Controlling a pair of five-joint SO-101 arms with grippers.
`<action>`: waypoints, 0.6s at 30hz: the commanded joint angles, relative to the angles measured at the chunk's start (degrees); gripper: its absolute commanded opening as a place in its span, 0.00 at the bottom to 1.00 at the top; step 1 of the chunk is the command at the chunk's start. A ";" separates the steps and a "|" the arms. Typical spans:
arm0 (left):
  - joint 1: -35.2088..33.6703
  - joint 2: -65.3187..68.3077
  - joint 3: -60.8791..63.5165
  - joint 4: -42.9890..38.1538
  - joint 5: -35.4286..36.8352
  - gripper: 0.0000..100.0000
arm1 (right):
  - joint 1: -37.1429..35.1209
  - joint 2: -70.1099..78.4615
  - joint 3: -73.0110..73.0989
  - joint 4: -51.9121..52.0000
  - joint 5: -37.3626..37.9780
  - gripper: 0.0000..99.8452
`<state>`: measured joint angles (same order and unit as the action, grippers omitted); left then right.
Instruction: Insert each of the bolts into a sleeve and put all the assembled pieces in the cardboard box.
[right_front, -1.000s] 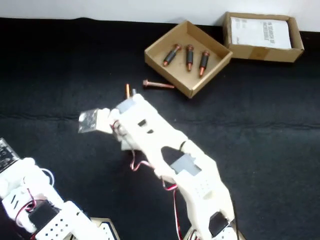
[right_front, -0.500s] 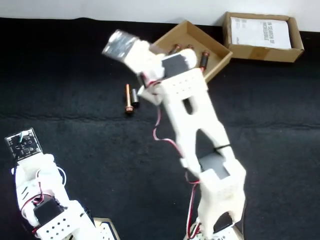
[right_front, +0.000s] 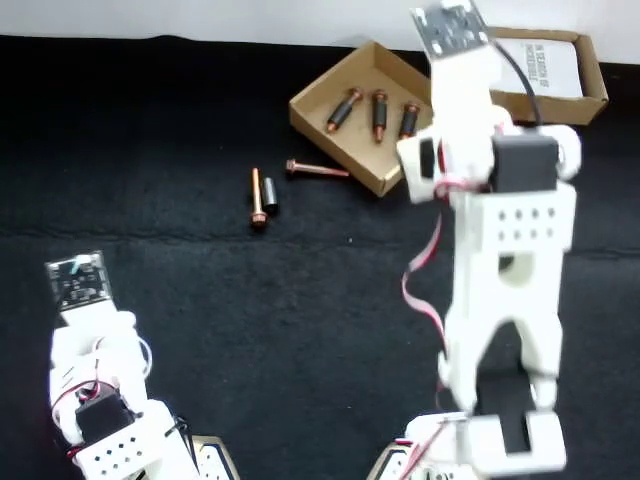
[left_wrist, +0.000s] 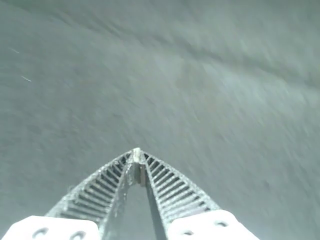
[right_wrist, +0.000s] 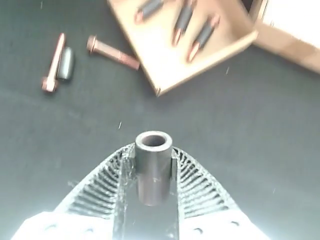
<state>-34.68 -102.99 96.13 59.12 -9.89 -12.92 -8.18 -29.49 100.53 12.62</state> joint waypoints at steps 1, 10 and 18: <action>1.54 -0.57 1.01 8.70 -0.09 0.02 | 0.13 -14.11 16.84 0.31 -0.44 0.01; 2.07 -0.66 0.84 9.41 0.44 0.02 | 0.13 -38.90 47.60 0.31 -0.44 0.01; 9.98 -0.13 -10.24 8.97 14.68 0.02 | 0.22 -50.42 66.33 0.31 -0.44 0.01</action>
<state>-29.49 -103.08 92.70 68.26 2.07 -13.10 -55.65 33.10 100.53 12.62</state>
